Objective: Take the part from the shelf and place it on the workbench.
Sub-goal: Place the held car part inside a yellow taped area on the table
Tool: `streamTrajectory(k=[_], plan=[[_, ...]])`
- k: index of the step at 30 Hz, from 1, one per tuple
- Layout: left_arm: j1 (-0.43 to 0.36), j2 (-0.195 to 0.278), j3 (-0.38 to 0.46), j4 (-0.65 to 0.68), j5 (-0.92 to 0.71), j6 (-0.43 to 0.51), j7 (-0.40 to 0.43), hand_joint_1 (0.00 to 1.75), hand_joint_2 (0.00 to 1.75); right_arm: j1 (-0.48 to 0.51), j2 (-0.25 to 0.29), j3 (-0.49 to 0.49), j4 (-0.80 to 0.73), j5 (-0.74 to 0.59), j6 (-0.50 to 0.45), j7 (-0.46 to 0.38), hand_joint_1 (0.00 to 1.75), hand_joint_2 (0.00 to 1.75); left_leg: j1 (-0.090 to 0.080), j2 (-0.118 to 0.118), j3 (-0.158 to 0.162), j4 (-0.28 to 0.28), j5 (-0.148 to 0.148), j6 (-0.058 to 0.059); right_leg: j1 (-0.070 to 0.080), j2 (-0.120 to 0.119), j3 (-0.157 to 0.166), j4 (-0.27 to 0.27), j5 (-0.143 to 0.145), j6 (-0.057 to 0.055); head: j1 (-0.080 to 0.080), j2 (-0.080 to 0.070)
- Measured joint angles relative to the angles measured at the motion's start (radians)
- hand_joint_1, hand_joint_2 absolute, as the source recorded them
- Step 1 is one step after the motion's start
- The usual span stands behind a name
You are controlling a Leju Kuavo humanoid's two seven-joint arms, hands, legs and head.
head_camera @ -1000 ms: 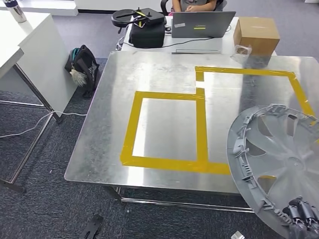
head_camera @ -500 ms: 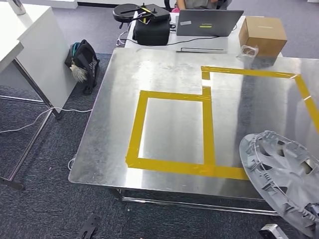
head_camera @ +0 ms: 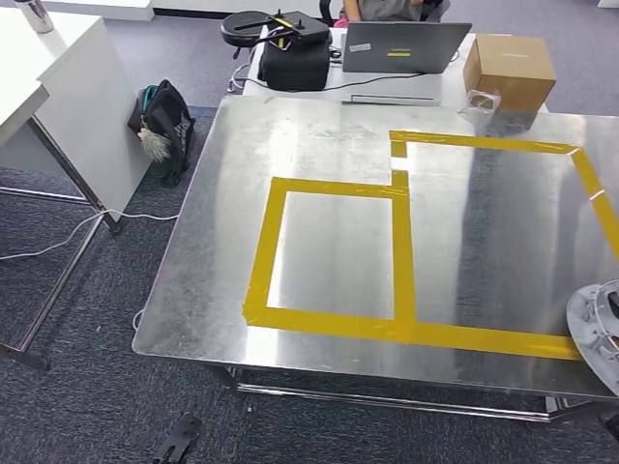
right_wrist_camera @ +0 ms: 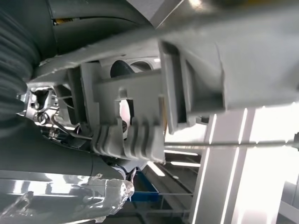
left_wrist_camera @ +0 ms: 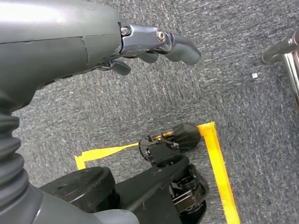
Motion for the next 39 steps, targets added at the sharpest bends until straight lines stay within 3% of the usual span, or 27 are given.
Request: streamTrajectory(k=[4,8,14,20,27,31,39], plan=[[-0.005,0.000,-0.016,0.000,-0.007,-0.008,0.007,0.00,1.75,0.005,-0.068,0.096,0.058,0.025,-0.032,0.119,1.75,1.75,0.000,0.000,0.000,0.000,0.001,0.001,0.000,0.000,0.009,0.000,0.000,0.001,0.000,0.000],[-0.014,0.000,-0.031,0.000,-0.010,-0.012,0.014,0.00,1.75,0.016,-0.161,0.267,0.114,0.012,-0.053,0.257,1.75,1.75,0.000,0.000,0.000,0.000,0.002,0.002,0.000,0.000,0.011,0.000,0.001,0.001,0.000,0.000],[-0.022,-0.001,-0.049,0.000,-0.012,-0.021,0.024,0.00,1.75,0.010,-0.265,0.510,0.171,-0.012,-0.071,0.374,1.75,1.75,0.000,0.000,0.002,0.000,0.002,0.002,0.000,0.000,0.006,0.000,0.002,0.002,0.000,0.000],[-0.024,0.000,-0.068,0.000,-0.017,-0.024,0.026,0.00,1.75,-0.007,-0.339,0.711,0.216,-0.065,-0.089,0.413,1.75,1.75,0.000,0.000,0.002,-0.001,0.002,0.002,0.000,0.001,0.011,0.000,0.001,0.003,0.000,0.000],[-0.033,0.002,-0.093,0.000,-0.026,-0.046,0.039,0.00,1.75,-0.039,-0.410,0.917,0.227,-0.130,-0.079,0.382,1.75,1.75,0.001,0.001,0.003,-0.001,0.002,0.002,0.001,0.004,0.011,0.000,0.002,0.003,-0.001,0.000],[-0.042,0.002,-0.107,0.000,-0.025,-0.047,0.053,0.00,1.75,-0.068,-0.450,1.042,0.228,-0.143,-0.070,0.421,1.75,1.75,0.001,0.002,0.007,-0.001,0.001,0.002,0.001,0.004,0.004,0.000,0.001,0.002,0.000,0.000],[-0.041,0.006,-0.114,0.000,-0.003,-0.036,0.059,0.00,1.75,-0.063,-0.534,1.093,0.229,-0.203,-0.074,0.497,1.75,1.75,0.001,0.002,0.008,-0.001,0.001,0.003,0.000,0.003,0.005,0.000,0.000,0.002,0.000,0.000]])
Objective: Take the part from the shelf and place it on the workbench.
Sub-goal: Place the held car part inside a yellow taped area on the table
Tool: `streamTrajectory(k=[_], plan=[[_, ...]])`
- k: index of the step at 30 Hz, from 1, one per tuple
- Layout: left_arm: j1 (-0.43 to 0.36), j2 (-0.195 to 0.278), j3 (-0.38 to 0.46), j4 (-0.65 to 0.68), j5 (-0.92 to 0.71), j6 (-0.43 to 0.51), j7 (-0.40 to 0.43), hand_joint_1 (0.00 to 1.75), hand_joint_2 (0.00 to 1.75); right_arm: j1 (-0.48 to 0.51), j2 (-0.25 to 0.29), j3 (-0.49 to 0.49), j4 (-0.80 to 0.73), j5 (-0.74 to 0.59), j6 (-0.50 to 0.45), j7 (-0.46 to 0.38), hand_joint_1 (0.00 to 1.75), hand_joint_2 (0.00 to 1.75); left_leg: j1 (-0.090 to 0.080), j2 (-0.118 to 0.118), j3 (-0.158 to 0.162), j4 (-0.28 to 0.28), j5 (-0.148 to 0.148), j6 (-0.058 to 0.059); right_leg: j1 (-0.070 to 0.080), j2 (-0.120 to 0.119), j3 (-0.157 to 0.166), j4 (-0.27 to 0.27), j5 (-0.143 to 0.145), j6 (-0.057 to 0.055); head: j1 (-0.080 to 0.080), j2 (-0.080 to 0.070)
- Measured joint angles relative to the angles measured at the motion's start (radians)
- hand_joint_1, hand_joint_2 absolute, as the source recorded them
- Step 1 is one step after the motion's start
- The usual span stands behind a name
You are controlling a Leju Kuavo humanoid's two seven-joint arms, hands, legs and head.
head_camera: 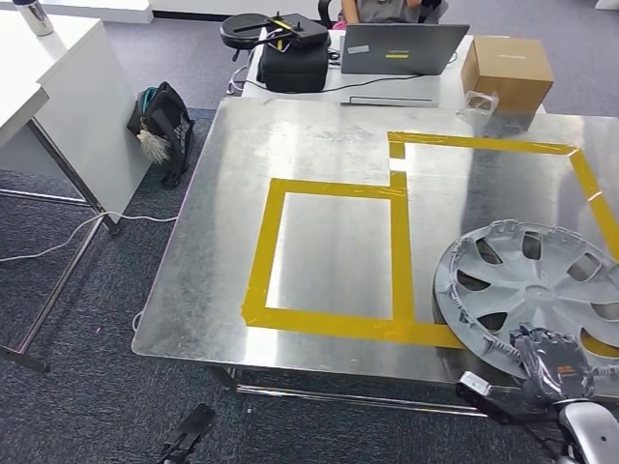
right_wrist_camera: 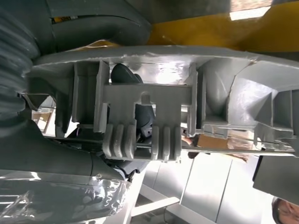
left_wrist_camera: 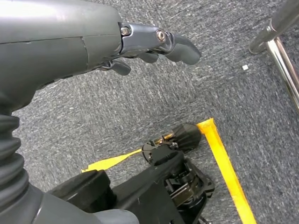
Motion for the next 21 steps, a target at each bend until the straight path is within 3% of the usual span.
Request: streamTrajectory(k=[6,21], plan=[[0.007,0.004,0.000,0.000,0.017,0.007,-0.002,0.00,1.75,0.032,-0.023,-0.035,0.000,-0.022,0.001,0.016,1.75,1.75,0.000,-0.002,0.000,0.000,0.000,0.001,0.000,-0.003,0.000,0.000,-0.001,0.000,-0.001,0.000],[0.013,0.012,0.000,0.000,0.027,0.015,-0.002,0.00,1.75,0.099,-0.028,-0.152,0.005,-0.072,0.000,-0.033,1.75,1.75,0.000,-0.003,0.000,0.000,-0.002,0.000,0.000,-0.004,0.001,0.000,-0.003,0.001,0.000,0.000]])
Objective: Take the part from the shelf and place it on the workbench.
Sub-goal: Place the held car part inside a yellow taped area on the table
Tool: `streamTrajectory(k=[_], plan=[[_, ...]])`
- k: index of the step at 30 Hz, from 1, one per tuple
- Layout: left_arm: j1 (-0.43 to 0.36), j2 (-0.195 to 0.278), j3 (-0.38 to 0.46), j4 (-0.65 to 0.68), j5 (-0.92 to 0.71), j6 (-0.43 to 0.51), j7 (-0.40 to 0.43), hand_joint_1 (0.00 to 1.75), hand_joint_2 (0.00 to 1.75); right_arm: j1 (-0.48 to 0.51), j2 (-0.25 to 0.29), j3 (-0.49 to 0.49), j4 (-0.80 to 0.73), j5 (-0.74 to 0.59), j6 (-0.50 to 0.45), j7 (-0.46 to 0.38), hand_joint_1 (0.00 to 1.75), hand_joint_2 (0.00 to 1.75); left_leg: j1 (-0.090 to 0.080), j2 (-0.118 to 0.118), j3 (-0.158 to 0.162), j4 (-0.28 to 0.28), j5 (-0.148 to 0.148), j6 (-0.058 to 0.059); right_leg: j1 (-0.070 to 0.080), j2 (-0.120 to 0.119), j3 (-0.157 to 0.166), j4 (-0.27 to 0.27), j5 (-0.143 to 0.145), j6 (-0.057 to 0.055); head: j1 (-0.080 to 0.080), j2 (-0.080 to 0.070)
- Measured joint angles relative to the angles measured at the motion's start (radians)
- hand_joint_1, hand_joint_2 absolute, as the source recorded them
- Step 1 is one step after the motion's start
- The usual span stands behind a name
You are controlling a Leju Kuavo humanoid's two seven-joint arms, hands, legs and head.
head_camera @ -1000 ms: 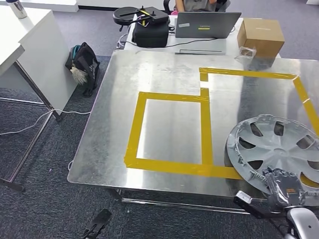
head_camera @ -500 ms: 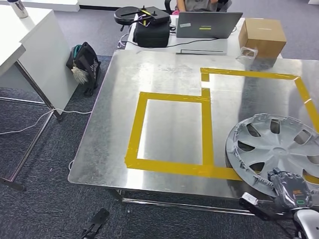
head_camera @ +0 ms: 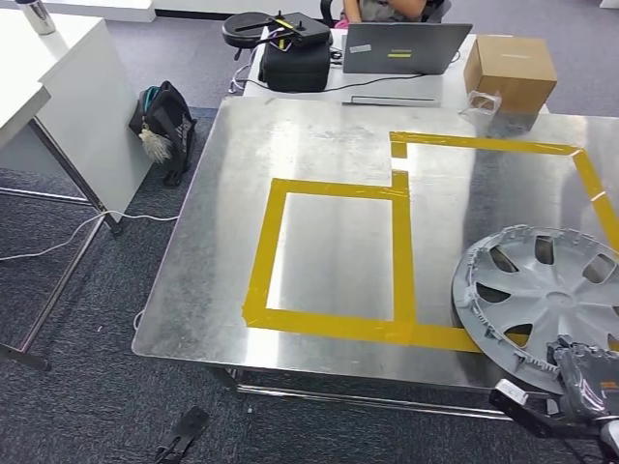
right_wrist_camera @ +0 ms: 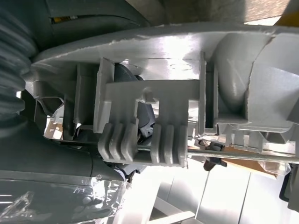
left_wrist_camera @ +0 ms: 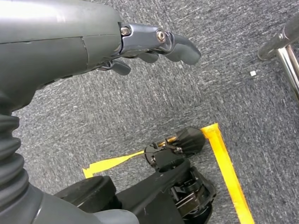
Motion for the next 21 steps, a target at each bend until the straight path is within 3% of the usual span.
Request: streamTrajectory(k=[10,14,18,21], plan=[[0.002,0.002,-0.004,0.000,-0.006,0.037,0.008,0.00,1.75,0.014,0.007,-0.042,0.010,0.016,-0.003,-0.039,1.72,1.75,-0.001,-0.001,0.000,0.000,0.000,0.000,0.000,-0.001,0.001,0.000,0.000,0.000,0.000,0.000],[0.003,0.003,-0.009,0.000,-0.013,0.043,0.024,0.00,1.75,0.019,0.012,-0.056,0.010,0.026,-0.002,-0.047,0.00,1.75,-0.001,-0.001,0.001,0.000,0.000,0.000,0.000,-0.001,0.001,0.000,0.000,0.000,0.000,0.000],[0.003,0.003,-0.010,0.000,-0.004,0.053,0.023,0.00,0.00,0.019,0.019,-0.063,0.010,0.032,-0.004,-0.047,0.00,1.75,-0.001,-0.001,0.001,0.000,0.000,0.000,0.000,-0.001,0.002,0.000,0.000,0.000,0.000,0.000],[0.004,0.003,-0.010,0.000,-0.003,0.063,0.030,0.00,0.00,0.022,0.024,-0.070,0.011,0.037,-0.009,-0.045,0.00,1.75,-0.001,-0.001,0.002,0.000,0.000,0.000,0.000,-0.001,0.002,0.000,0.000,0.000,0.000,0.000]])
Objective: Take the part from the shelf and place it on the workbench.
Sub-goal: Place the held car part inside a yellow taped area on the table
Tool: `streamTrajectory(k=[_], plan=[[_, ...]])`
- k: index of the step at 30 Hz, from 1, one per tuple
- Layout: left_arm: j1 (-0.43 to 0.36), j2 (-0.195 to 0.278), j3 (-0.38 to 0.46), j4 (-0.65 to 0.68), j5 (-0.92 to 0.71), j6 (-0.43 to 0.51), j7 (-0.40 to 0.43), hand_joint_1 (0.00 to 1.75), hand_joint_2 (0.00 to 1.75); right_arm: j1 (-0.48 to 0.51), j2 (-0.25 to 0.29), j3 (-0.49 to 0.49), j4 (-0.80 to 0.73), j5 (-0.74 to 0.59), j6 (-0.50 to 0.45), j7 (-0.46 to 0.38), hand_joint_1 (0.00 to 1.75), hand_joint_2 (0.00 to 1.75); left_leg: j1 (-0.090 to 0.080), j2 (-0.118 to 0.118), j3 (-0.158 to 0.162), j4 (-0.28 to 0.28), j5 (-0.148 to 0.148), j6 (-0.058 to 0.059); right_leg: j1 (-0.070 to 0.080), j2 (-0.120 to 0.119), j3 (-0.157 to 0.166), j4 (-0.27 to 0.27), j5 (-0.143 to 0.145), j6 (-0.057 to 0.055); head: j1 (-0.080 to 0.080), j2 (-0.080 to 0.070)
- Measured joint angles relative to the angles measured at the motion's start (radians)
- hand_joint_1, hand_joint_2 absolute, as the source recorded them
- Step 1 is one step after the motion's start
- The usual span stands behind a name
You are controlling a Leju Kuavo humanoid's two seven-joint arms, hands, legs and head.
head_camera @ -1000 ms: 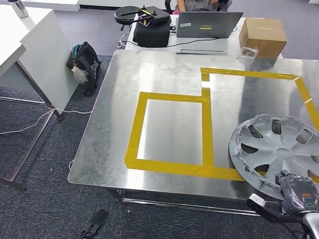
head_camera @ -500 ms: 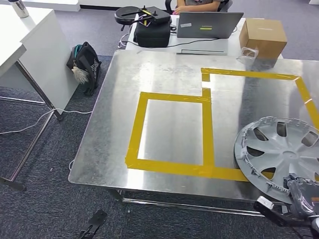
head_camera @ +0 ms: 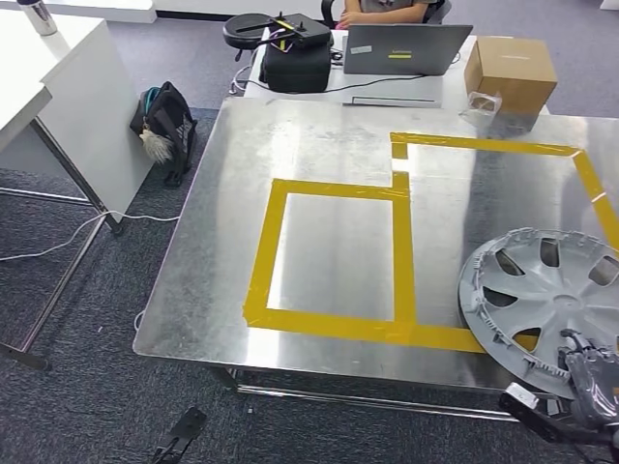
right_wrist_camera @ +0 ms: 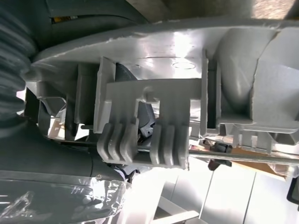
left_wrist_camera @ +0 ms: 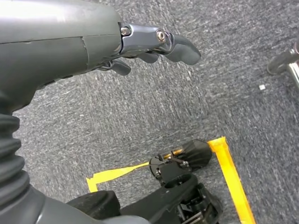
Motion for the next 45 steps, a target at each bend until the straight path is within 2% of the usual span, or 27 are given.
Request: streamTrajectory(k=[15,21,30,37,42,45], plan=[[0.000,0.001,0.000,0.000,0.010,-0.006,0.003,0.00,0.00,-0.003,0.025,-0.017,0.008,-0.019,-0.001,-0.011,0.00,1.75,0.000,0.000,0.001,0.000,0.000,0.000,0.000,0.000,0.002,0.000,0.000,0.000,0.000,0.000],[0.000,0.001,0.000,0.000,0.019,-0.006,-0.004,0.00,0.00,-0.011,0.044,-0.044,0.014,-0.116,0.009,-0.042,0.00,1.75,0.000,0.000,0.002,0.000,0.000,0.000,0.000,0.000,0.003,0.000,0.000,0.000,0.000,0.000],[0.012,0.002,0.004,0.000,0.039,0.000,-0.017,0.00,0.00,-0.059,0.174,-0.182,0.034,-0.252,-0.059,-0.040,0.00,1.75,0.000,0.000,0.003,0.000,0.000,0.000,0.000,0.001,0.003,0.000,0.000,0.001,0.000,0.000],[0.015,0.002,0.005,0.000,0.040,0.000,-0.017,0.00,0.00,-0.073,0.219,-0.228,0.044,-0.273,-0.068,-0.050,0.00,1.75,-0.001,0.000,0.003,0.000,0.000,0.000,0.000,0.001,0.003,0.000,0.000,0.001,0.000,0.000],[0.016,0.002,0.005,0.000,0.041,0.000,-0.025,0.00,0.00,-0.091,0.267,-0.293,0.049,-0.334,-0.133,-0.111,0.00,1.75,-0.001,0.000,0.003,0.000,0.000,0.000,0.000,0.000,0.003,0.000,0.000,0.001,0.000,0.000],[0.017,0.002,0.005,0.000,0.041,0.000,-0.026,0.00,0.00,-0.096,0.287,-0.327,0.053,-0.346,-0.097,-0.143,0.00,1.75,-0.001,0.000,0.002,0.000,0.000,0.000,0.000,0.001,0.003,0.000,0.000,0.001,0.000,0.000]])
